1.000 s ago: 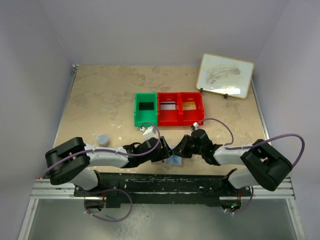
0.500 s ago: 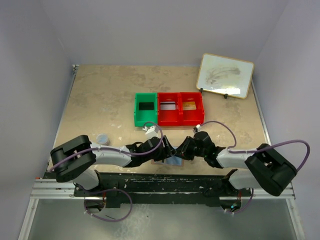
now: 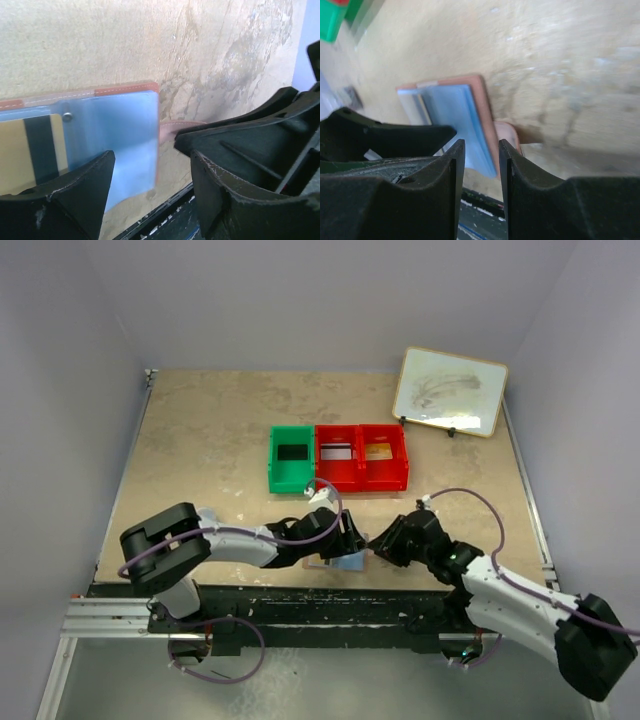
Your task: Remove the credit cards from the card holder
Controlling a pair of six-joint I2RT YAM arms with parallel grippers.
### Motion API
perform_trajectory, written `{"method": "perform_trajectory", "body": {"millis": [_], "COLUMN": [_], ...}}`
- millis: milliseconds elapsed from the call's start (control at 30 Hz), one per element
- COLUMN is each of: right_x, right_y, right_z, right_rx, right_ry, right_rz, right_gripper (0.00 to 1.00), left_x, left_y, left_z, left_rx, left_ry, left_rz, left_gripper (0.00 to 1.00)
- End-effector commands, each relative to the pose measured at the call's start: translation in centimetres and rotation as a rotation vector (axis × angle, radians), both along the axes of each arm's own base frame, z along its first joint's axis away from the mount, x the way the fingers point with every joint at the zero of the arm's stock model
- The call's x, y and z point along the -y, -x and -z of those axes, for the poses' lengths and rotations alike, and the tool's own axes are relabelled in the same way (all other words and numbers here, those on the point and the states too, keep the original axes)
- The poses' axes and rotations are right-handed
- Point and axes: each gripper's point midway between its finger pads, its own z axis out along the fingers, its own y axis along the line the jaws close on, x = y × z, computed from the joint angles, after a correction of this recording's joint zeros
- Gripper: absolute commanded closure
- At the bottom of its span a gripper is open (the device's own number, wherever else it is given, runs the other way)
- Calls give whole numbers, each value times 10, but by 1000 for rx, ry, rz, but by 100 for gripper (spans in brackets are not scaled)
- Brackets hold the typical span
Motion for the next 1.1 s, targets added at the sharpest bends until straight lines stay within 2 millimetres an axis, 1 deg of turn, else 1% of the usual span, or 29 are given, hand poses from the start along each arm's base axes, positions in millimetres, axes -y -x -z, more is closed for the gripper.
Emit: {"method": "perform_trajectory", "body": {"millis": [0,67,167,200,233,300,400,467,533,600,667,700,767,867,900,967,1033,1067], "right_x": [46,54,59,61,61,58,44,33,20,6,-6,-13,-27,-41,-46,-58,-69,-73], "right_y": [3,2,0,-1,-4,-9,-16,-17,-17,-16,-22,-20,-16,-12,-12,-9,-8,-10], "right_z": [7,0,-9,-13,-18,-30,-51,-62,-74,-86,-106,-111,-119,-116,-110,-106,-97,-89], "right_rx": [-49,-28,-6,5,25,75,158,194,224,257,363,388,418,403,382,365,332,299], "right_ry": [142,146,132,130,130,120,76,31,-24,-90,-139,-175,-245,-276,-271,-271,-227,-186], "right_rz": [178,216,259,270,270,248,170,118,64,4,-53,-90,-154,-220,-239,-274,-301,-293], "right_gripper": [63,61,58,58,57,56,56,56,56,56,55,55,53,53,54,54,54,54], "left_x": [21,27,28,28,28,26,12,-3,-22,-42,-67,-80,-107,-141,-149,-159,-165,-169], "left_y": [1,3,7,7,8,6,-4,-13,-23,-29,-34,-36,-40,-40,-37,-33,-29,-27], "left_z": [-6,-3,13,15,12,-1,-24,-42,-59,-73,-83,-84,-77,-62,-57,-51,-46,-43], "left_rx": [12,0,-44,-45,-34,1,72,130,186,225,257,261,242,187,172,147,129,117], "left_ry": [31,32,-21,-29,-17,22,-3,-39,-64,-93,-136,-162,-227,-273,-270,-238,-199,-184], "left_rz": [71,90,108,104,97,75,28,-20,-86,-149,-222,-262,-329,-412,-425,-446,-461,-471], "left_gripper": [40,40,41,41,41,41,40,39,38,36,34,32,29,27,27,27,27,27]}}
